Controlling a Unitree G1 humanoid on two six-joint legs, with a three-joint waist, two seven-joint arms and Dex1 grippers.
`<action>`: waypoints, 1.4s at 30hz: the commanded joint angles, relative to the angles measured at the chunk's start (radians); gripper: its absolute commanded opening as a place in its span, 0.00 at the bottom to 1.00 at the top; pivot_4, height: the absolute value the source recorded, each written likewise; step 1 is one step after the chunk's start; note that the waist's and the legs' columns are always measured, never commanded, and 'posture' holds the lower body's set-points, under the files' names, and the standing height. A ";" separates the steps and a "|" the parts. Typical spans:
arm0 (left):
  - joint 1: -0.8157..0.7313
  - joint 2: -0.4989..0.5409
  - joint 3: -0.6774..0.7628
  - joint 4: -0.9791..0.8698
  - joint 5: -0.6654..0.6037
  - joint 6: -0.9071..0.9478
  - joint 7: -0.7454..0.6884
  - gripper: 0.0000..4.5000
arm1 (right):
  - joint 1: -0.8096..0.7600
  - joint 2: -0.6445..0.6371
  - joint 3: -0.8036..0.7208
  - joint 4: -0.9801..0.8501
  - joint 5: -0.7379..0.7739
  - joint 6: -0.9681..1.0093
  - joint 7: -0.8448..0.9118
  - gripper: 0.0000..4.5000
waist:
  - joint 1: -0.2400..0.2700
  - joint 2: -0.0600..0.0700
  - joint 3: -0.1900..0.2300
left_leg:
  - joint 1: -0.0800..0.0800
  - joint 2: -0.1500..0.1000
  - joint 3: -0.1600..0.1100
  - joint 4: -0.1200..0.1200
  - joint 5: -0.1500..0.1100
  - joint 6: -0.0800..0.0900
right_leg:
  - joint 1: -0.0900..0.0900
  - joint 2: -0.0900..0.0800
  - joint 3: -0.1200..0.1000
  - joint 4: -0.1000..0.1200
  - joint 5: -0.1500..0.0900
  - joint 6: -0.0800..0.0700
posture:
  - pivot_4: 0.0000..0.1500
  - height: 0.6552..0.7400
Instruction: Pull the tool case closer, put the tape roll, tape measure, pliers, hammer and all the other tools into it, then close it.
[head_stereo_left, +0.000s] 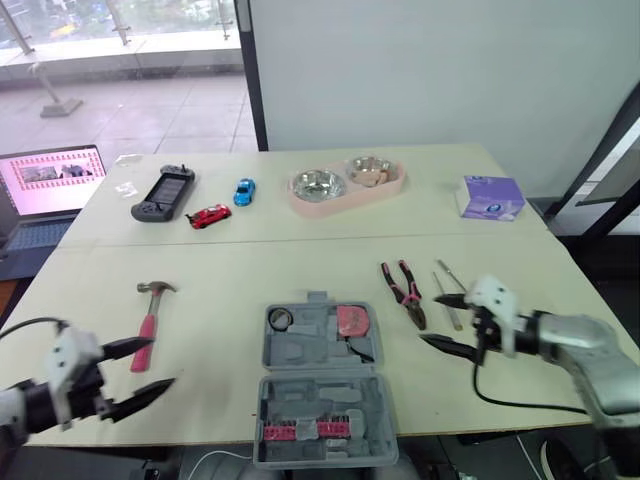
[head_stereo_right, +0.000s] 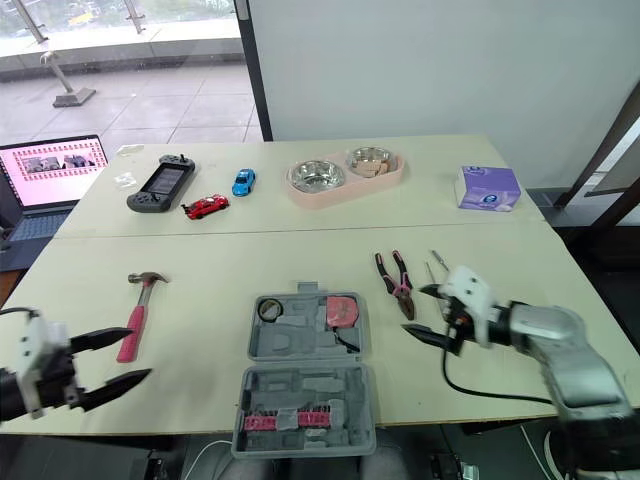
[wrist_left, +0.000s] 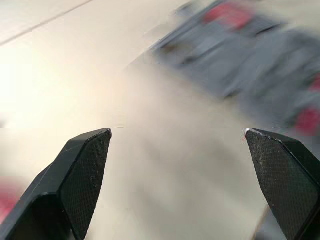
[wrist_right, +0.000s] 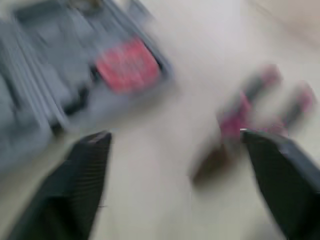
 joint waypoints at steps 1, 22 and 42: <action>0.016 0.029 0.116 0.146 0.023 -0.071 -0.009 1.00 | 0.087 -0.034 -0.142 0.059 -0.008 -0.132 -0.010 0.99 | -0.004 0.000 0.000 | 0.000 0.000 0.000 0.000 0.000 0.000 | 0.000 0.000 0.000 0.000 0.000 0.000 | 1.00 0.95; -0.186 0.113 0.023 0.586 0.124 -0.265 -0.106 1.00 | 0.291 0.011 -0.236 0.108 0.018 -0.221 -0.082 0.99 | -0.006 -0.001 -0.001 | 0.002 0.000 0.001 0.000 0.000 0.000 | 0.001 0.000 0.001 0.001 0.001 0.004 | 1.00 0.95; -0.080 -0.051 -0.291 -0.320 -0.043 -0.061 -0.157 1.00 | 0.079 0.566 0.178 -0.433 -0.135 0.448 -0.947 0.99 | -0.004 0.000 -0.001 | 0.000 0.000 -0.001 0.000 0.000 0.000 | 0.000 0.000 0.001 0.001 0.000 0.000 | 1.00 0.95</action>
